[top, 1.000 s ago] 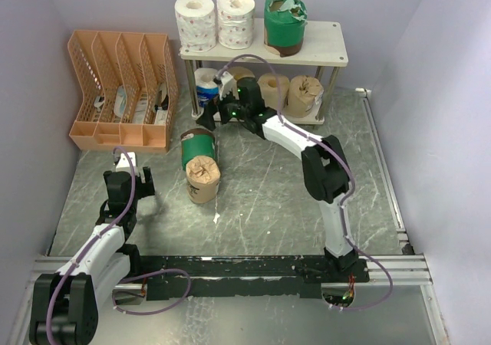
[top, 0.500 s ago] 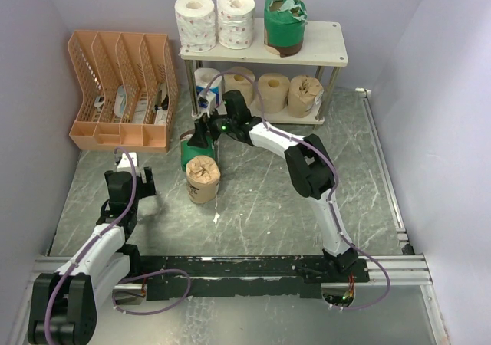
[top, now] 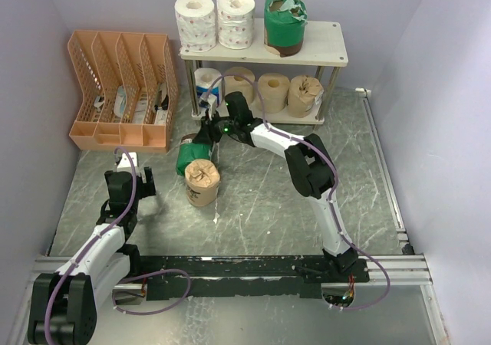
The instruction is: Place and organize the paper towels onto the shelf
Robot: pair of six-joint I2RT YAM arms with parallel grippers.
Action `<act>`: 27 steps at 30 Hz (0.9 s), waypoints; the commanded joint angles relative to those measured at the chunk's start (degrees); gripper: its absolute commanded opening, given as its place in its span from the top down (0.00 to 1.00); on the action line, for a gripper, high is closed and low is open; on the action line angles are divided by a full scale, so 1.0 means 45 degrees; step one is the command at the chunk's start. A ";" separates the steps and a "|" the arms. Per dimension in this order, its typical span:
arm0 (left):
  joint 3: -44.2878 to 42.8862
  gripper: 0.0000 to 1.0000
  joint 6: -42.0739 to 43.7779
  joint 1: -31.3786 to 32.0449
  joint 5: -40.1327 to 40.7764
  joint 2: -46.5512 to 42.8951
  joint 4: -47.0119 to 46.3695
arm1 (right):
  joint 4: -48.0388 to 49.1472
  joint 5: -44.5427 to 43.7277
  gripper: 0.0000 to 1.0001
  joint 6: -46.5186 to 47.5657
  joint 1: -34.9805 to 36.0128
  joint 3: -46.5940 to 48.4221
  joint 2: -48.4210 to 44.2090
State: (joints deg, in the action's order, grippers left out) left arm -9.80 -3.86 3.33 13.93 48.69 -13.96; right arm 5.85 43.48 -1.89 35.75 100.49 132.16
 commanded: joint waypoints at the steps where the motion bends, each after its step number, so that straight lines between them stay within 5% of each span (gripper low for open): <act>1: 0.0167 0.06 -0.0022 0.0099 0.0165 -0.0155 -0.0473 | -0.1016 0.0420 0.81 0.0632 0.0096 -0.0556 0.0197; 4: 0.0167 0.06 -0.0038 0.0099 0.0163 -0.0156 -0.0473 | -0.1163 0.0468 1.00 0.0656 0.0068 -0.0553 0.0281; 10: 0.0167 0.06 -0.0047 0.0099 0.0165 -0.0151 -0.0473 | -0.0761 -0.0171 1.00 0.0728 -0.0096 -0.1055 -0.0924; 17: 0.0186 0.06 -0.0073 0.0099 0.0243 -0.0219 -0.0465 | 0.0633 -0.1694 1.00 0.1503 -0.0168 -0.2709 -0.4990; 27: 0.0186 0.06 -0.0041 0.0120 0.0243 -0.0252 -0.0434 | -0.0383 -0.4931 1.00 0.4551 -0.0068 -0.3083 -0.9708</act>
State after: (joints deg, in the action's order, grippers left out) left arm -9.78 -3.88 3.49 14.09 48.31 -13.96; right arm 4.93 29.32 10.46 35.22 86.54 94.83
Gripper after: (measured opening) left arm 0.942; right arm 0.061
